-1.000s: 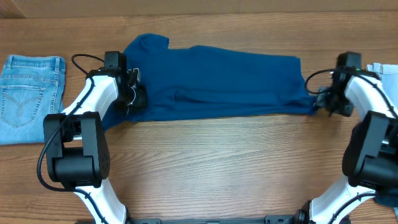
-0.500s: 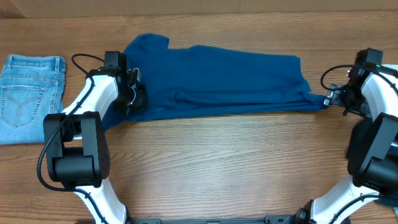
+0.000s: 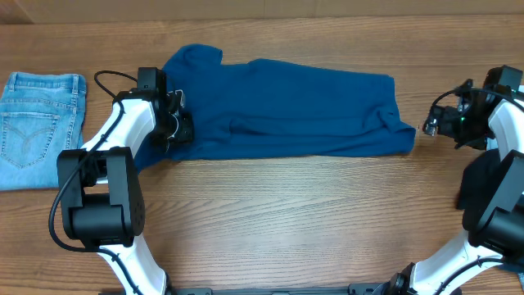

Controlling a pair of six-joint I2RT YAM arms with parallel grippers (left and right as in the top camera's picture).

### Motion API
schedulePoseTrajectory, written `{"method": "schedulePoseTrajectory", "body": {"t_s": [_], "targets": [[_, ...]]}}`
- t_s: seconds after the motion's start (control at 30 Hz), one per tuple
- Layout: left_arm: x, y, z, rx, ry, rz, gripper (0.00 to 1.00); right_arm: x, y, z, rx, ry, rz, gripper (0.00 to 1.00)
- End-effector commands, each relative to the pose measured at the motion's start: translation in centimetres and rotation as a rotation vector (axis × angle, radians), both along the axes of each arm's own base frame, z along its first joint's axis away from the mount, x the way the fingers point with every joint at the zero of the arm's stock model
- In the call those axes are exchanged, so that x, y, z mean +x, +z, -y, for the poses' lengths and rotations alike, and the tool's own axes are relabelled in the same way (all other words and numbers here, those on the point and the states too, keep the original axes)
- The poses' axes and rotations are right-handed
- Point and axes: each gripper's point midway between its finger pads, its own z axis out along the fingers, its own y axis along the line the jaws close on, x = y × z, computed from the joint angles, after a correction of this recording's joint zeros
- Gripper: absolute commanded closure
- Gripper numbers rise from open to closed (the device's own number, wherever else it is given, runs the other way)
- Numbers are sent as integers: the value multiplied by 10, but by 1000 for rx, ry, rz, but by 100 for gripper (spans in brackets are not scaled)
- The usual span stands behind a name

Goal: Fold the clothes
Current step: 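Adjust the shirt's right end with the right gripper, left gripper holding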

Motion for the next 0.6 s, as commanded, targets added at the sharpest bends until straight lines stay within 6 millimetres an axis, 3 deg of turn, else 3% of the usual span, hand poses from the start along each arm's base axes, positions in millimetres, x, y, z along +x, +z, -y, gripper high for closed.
{"method": "schedulePoseTrajectory", "body": {"t_s": [0.0,0.03,0.07,0.1,0.17,0.27,0.4,0.47,0.57], "targets": [[-17,-30,-17,89,-6,-93,75,24,24,-35,151,149,143,14],[-17,-30,-17,89,-6,-94,75,33,41,-69,258,302,238,15],[-18,-30,-17,89,-6,-96,75,37,50,-87,286,384,283,15],[-18,-30,-17,89,-6,-96,75,41,51,-105,234,490,280,7],[-18,-30,-17,89,-6,-96,75,48,37,-107,103,528,222,4],[-19,-30,-17,89,-6,-100,75,57,27,-125,77,606,221,7],[-19,-30,-17,89,-6,-100,75,60,21,-134,64,663,224,33],[-19,-30,-17,89,-6,-100,75,59,19,-125,17,650,199,25],[-19,-30,-17,89,-6,-100,75,59,17,-125,14,649,199,24]]}}
